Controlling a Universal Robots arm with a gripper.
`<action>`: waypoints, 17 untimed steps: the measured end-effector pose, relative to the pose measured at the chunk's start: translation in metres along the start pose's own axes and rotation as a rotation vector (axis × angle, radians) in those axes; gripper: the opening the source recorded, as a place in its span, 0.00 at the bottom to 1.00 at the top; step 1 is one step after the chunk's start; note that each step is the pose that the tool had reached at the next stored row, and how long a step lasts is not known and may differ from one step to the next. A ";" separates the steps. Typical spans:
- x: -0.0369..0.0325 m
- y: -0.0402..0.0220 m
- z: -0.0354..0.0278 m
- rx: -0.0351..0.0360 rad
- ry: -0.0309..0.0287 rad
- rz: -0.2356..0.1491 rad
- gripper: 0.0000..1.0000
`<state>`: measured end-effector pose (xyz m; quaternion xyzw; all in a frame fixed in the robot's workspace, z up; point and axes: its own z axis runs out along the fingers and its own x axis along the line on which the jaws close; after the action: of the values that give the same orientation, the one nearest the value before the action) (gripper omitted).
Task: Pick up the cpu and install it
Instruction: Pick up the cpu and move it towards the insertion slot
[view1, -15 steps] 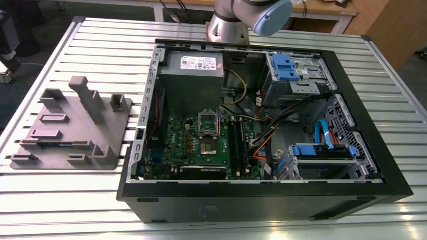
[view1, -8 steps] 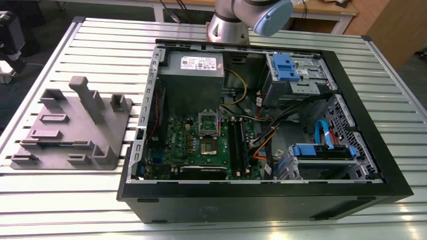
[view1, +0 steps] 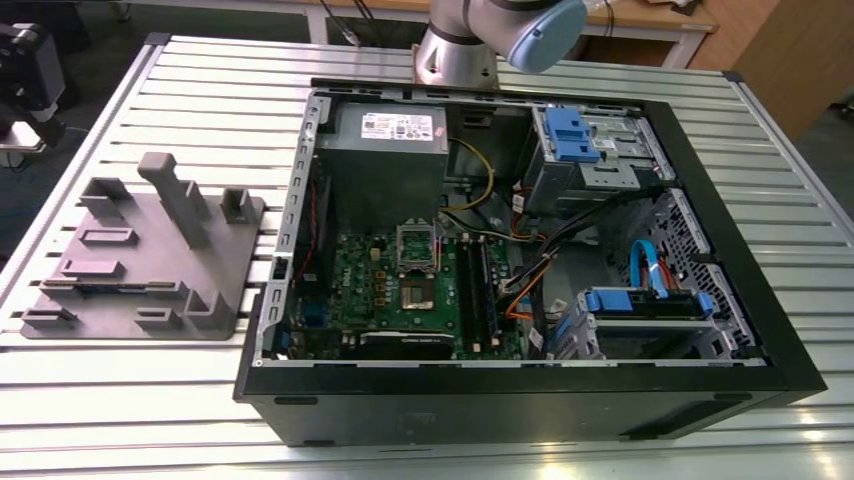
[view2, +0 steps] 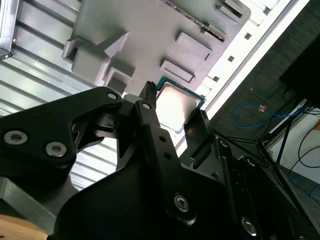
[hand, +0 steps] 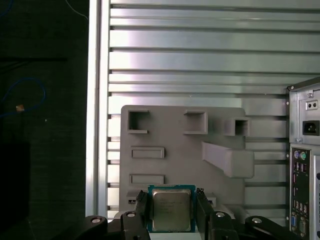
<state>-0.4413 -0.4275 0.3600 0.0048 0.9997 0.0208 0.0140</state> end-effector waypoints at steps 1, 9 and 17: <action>-0.0015 0.0000 0.0001 0.0000 -0.0001 0.000 0.47; -0.0135 0.0001 0.0004 0.0000 0.0000 0.000 0.47; -0.0261 0.0003 0.0008 0.0000 0.0000 0.000 0.47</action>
<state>-0.4151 -0.4274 0.3600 0.0048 0.9997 0.0208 0.0140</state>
